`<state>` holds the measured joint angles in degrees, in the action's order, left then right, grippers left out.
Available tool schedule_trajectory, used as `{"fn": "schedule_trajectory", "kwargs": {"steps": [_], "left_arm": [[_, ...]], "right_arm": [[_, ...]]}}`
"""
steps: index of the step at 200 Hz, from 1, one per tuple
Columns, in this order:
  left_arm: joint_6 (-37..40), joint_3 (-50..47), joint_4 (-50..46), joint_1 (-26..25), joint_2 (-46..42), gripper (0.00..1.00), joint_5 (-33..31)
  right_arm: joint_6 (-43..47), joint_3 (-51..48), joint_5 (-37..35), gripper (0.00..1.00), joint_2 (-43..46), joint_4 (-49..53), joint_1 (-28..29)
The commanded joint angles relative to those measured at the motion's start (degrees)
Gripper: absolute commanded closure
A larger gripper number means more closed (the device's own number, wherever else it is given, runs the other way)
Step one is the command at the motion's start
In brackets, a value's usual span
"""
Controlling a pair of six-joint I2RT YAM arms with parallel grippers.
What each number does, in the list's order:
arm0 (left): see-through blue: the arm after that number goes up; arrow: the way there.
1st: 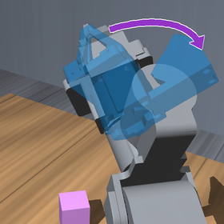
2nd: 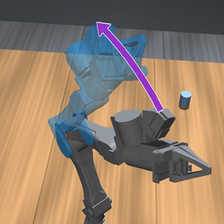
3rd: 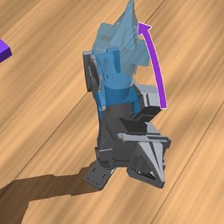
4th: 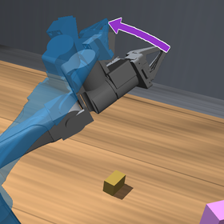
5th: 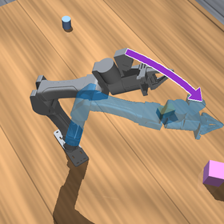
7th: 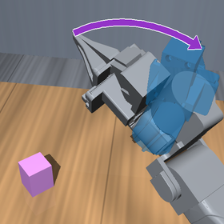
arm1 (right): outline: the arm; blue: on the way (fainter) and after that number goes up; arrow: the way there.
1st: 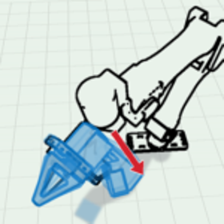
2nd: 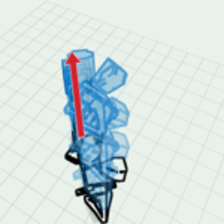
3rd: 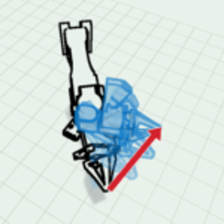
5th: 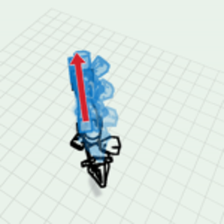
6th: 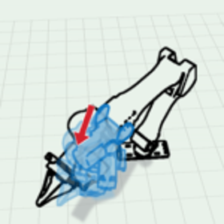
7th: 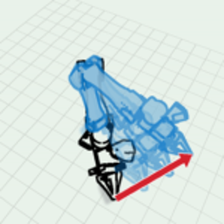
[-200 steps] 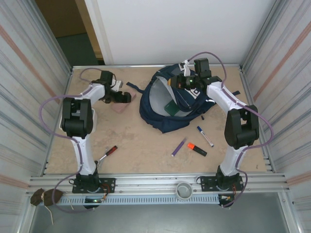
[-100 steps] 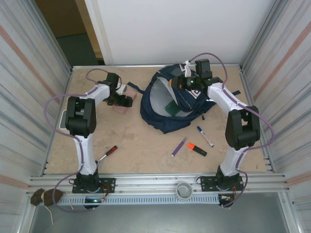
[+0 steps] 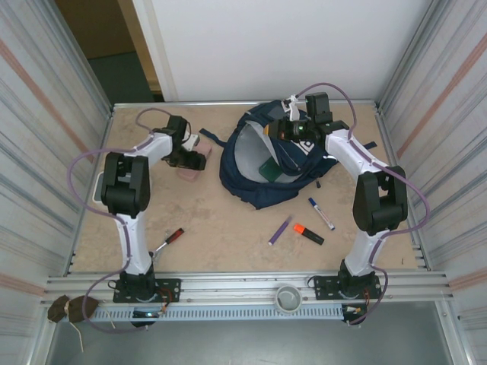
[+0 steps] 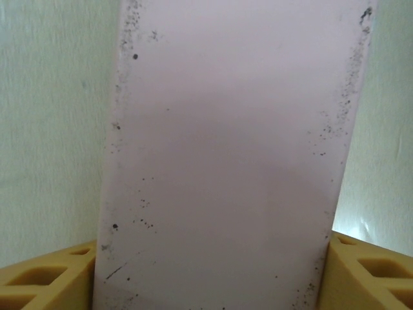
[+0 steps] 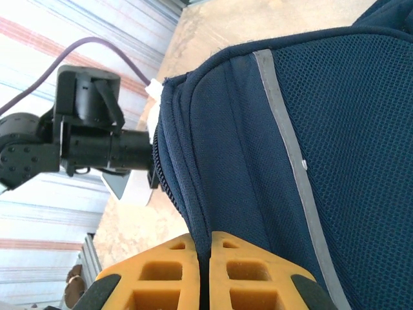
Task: Pack books, pencil case, and school supplies into a backpack
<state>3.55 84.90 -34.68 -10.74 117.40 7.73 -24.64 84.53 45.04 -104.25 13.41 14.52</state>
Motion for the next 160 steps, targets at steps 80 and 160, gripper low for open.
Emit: {"fn": "schedule_trajectory", "kwargs": {"steps": [80, 160], "left_arm": [[9.81, -7.21, 0.08, -17.91, -21.64, 0.46, -6.61], [2.04, 18.14, -5.01, -24.44, -0.22, 0.39, -9.51]], "right_arm": [[4.76, 8.09, -0.26, 1.0, 1.82, 9.9, -1.87], [1.42, 8.4, 1.85, 1.0, 0.16, 6.55, -1.52]]}}
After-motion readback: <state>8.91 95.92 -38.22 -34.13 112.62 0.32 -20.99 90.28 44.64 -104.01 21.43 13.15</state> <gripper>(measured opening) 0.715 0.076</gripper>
